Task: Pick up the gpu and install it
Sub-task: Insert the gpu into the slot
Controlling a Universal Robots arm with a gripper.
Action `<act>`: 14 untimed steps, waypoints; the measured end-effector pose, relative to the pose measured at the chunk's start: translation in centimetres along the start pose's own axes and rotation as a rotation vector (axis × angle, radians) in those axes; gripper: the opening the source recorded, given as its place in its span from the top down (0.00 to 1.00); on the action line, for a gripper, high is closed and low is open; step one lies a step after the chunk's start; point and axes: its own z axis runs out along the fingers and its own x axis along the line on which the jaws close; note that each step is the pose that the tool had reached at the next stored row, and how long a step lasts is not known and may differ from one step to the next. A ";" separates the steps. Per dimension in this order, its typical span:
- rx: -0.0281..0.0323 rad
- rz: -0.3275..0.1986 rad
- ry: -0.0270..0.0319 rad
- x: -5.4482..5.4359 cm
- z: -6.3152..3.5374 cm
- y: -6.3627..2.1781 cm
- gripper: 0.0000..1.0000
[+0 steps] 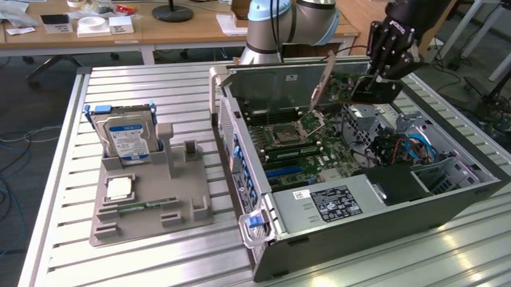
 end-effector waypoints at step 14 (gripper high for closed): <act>0.0239 -0.139 0.0022 -0.1 0.63 0.06 0.73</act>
